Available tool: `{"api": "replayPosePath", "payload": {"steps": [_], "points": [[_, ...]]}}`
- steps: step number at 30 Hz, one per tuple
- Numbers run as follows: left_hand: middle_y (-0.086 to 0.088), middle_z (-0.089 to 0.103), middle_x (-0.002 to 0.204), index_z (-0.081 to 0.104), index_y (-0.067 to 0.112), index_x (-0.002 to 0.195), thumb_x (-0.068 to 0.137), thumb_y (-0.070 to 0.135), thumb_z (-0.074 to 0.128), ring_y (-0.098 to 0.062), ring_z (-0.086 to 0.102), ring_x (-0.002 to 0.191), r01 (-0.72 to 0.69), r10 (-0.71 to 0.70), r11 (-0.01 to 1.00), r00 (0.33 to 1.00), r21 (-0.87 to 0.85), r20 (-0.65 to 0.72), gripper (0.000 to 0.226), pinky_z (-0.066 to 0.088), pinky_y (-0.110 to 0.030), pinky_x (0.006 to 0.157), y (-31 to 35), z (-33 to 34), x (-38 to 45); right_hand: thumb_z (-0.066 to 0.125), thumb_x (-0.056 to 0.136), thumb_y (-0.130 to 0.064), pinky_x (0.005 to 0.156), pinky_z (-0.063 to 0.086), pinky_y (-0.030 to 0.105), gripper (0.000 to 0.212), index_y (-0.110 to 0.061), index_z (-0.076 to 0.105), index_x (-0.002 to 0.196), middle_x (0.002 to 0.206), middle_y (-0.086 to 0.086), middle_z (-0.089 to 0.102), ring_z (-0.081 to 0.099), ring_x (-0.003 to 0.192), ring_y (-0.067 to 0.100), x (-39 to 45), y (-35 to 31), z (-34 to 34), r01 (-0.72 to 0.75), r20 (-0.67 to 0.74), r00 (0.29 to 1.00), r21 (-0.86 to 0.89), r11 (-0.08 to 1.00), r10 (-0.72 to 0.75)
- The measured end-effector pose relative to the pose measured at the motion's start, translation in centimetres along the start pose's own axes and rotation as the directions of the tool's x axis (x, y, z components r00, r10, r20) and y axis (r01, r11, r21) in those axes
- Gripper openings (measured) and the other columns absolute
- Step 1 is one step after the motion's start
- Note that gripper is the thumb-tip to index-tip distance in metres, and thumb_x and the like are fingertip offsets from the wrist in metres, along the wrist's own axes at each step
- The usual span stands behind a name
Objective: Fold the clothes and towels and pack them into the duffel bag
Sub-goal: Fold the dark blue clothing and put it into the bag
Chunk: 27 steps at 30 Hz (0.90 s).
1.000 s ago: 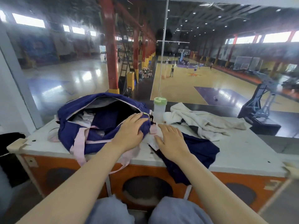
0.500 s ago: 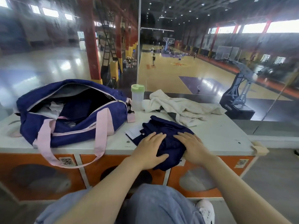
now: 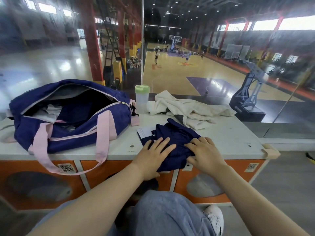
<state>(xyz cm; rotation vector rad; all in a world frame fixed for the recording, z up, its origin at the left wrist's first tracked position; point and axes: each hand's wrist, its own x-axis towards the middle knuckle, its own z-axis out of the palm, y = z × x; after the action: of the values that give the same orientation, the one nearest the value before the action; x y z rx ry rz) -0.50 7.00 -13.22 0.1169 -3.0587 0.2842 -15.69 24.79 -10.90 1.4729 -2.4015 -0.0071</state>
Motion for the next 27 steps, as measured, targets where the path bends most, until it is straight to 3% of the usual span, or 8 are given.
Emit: {"api": "replayPosePath", "payload": {"steps": [4,12,15,18,20,22,24,27], "points": [[0.003,0.001,0.163,0.005,0.032,0.153,0.089,0.037,0.059,-0.021,0.005,0.149,-0.072,0.055,0.982,0.993,-0.174,-0.103,0.085,0.015,-0.040,0.120,-0.7,-0.1,-0.1,0.047,0.085,-0.033,0.107,0.033,0.030,0.043,-0.015,0.065,0.120,0.135,-0.001,0.057,0.048,0.124,0.019,0.2,0.4,-1.0,0.074,0.075,0.994,0.123,0.990,-0.083],[0.009,0.053,0.140,0.058,0.027,0.129,0.102,0.018,0.038,-0.006,0.044,0.130,-0.156,-0.029,0.807,0.953,-0.570,-0.301,0.034,0.029,-0.016,0.108,-1.8,-2.2,0.5,0.054,0.079,-0.014,0.083,0.048,0.033,0.039,-0.024,0.057,0.117,0.107,-0.005,0.066,0.060,0.096,0.018,0.3,2.0,-2.6,-0.024,0.225,0.972,0.378,0.925,-0.067],[0.007,0.065,0.118,0.061,0.025,0.114,0.104,0.020,0.034,-0.006,0.057,0.110,-0.104,-0.121,0.560,0.971,-0.822,-0.206,0.029,0.043,-0.024,0.097,-2.6,-3.4,1.2,0.050,0.080,-0.023,0.077,0.049,0.037,0.020,-0.022,0.059,0.098,0.089,-0.003,0.067,0.060,0.082,0.018,1.9,2.5,-4.2,-0.161,0.300,0.954,0.555,0.816,-0.016],[0.003,0.065,0.098,0.061,0.014,0.099,0.105,0.019,0.036,-0.008,0.057,0.092,0.002,-0.323,0.288,0.942,-0.958,-0.095,0.026,0.042,-0.026,0.087,-3.9,-4.9,2.2,0.048,0.090,-0.019,0.071,0.042,0.033,0.014,-0.016,0.059,0.082,0.078,0.000,0.063,0.053,0.073,0.014,4.0,2.8,-6.1,-0.276,0.348,0.937,0.666,0.694,0.038],[0.001,0.066,0.099,0.062,0.013,0.100,0.104,0.022,0.039,-0.011,0.058,0.093,0.112,-0.395,0.067,0.916,-0.991,0.077,0.024,0.043,-0.025,0.087,-5.3,-5.6,3.1,0.051,0.093,-0.023,0.069,0.040,0.030,0.021,-0.017,0.058,0.075,0.074,-0.003,0.061,0.053,0.070,0.012,5.5,2.8,-7.1,-0.349,0.393,0.917,0.707,0.615,0.068],[-0.005,0.071,0.104,0.065,0.014,0.101,0.101,0.028,0.047,-0.019,0.064,0.098,0.244,-0.396,-0.223,0.862,-0.944,0.317,0.023,0.046,-0.033,0.092,-6.9,-5.5,4.2,0.057,0.092,-0.033,0.075,0.048,0.030,0.022,-0.014,0.067,0.085,0.085,-0.002,0.070,0.064,0.079,0.014,7.5,3.0,-7.2,-0.429,0.459,0.885,0.737,0.522,0.079],[-0.006,0.072,0.099,0.068,0.015,0.097,0.096,0.032,0.054,-0.025,0.066,0.094,0.392,-0.382,-0.336,0.774,-0.856,0.505,0.022,0.049,-0.034,0.087,-8.1,-5.1,5.0,0.064,0.086,-0.038,0.076,0.050,0.036,0.032,-0.007,0.067,0.084,0.086,0.005,0.071,0.066,0.082,0.022,9.6,2.9,-6.4,-0.491,0.486,0.862,0.729,0.477,0.145],[-0.004,0.063,0.073,0.063,0.021,0.072,0.085,0.026,0.058,-0.021,0.057,0.065,0.447,-0.408,-0.425,0.682,-0.787,0.607,0.015,0.046,-0.027,0.060,-9.4,-4.8,6.1,0.068,0.083,-0.028,0.057,0.038,0.030,0.031,-0.012,0.051,0.061,0.064,0.003,0.055,0.051,0.062,0.019,12.2,2.8,-5.1,-0.569,0.495,0.822,0.682,0.460,0.282]]}}
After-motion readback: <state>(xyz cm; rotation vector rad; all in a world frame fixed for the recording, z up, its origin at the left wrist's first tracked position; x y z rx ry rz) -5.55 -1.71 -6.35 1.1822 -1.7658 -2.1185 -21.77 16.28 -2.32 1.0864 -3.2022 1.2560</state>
